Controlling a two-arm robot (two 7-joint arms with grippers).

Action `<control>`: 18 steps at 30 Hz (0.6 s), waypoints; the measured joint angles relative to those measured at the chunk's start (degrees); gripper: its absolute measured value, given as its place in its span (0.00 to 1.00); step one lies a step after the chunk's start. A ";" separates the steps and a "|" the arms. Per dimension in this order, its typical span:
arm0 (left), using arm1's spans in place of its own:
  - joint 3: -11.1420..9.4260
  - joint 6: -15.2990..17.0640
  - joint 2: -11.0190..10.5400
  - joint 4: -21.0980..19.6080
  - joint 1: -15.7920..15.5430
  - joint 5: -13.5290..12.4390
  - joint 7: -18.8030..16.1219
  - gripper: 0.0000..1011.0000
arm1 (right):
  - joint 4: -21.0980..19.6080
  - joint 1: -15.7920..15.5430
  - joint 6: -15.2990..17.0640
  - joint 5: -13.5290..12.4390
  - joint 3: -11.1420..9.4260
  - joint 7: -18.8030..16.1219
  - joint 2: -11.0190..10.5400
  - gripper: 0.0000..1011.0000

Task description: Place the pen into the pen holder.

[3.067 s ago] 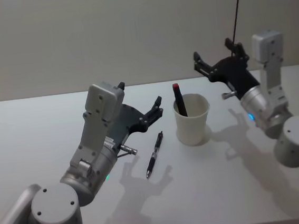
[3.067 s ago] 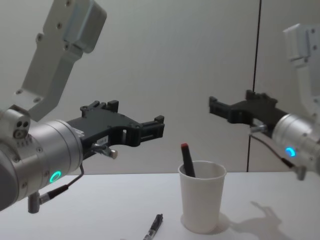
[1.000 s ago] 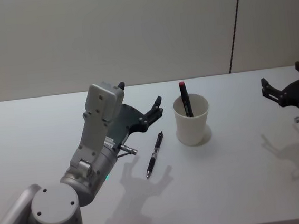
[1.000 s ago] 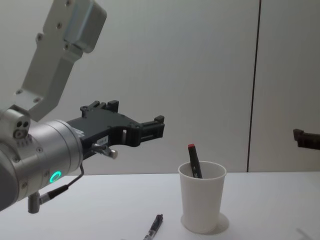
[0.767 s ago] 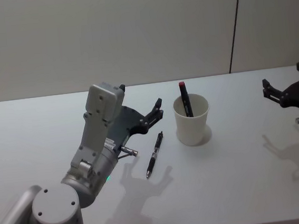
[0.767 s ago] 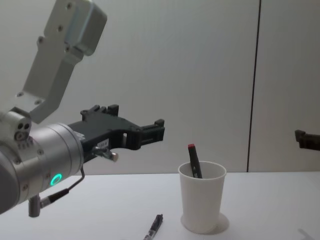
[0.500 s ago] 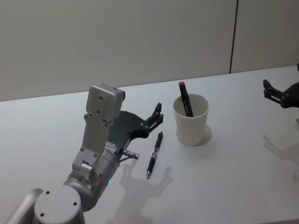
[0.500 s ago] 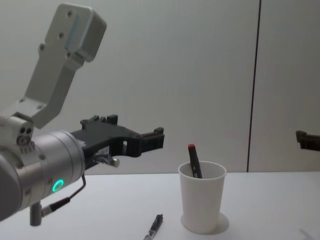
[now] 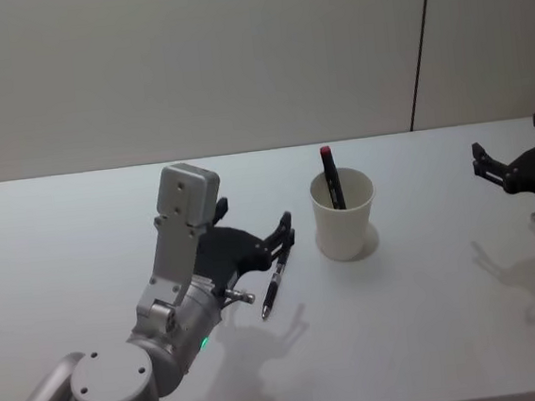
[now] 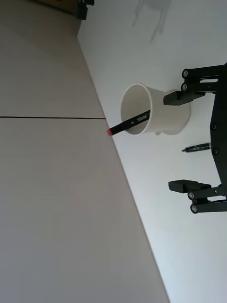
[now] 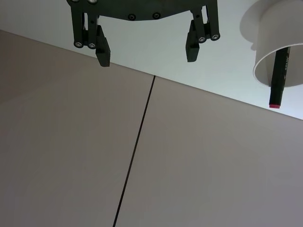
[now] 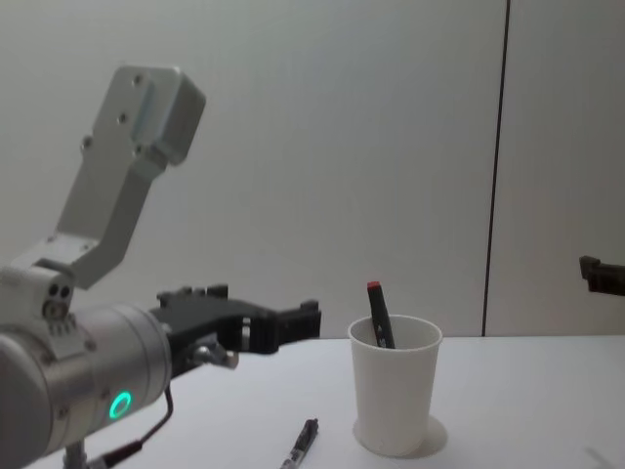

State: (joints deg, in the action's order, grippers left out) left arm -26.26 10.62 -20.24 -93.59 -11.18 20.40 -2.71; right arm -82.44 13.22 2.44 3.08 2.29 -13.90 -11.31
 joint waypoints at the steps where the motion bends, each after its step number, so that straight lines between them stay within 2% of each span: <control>1: 0.00 0.00 0.00 0.00 0.00 0.00 0.00 0.99 | -0.01 -0.01 0.01 0.00 0.00 0.00 -0.01 0.99; 8: 0.07 4.92 0.40 1.04 0.04 2.07 0.08 0.99 | -0.03 -0.04 0.02 0.00 0.00 -0.01 -0.03 0.99; 18: 0.28 10.20 1.48 4.77 -1.55 2.81 2.46 0.99 | -0.02 -0.04 0.03 0.00 0.00 -0.01 -0.03 0.99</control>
State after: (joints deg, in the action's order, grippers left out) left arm -25.98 20.82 -18.76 -88.81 -12.73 23.21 -0.25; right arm -82.47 13.18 2.47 3.08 2.29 -13.91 -11.34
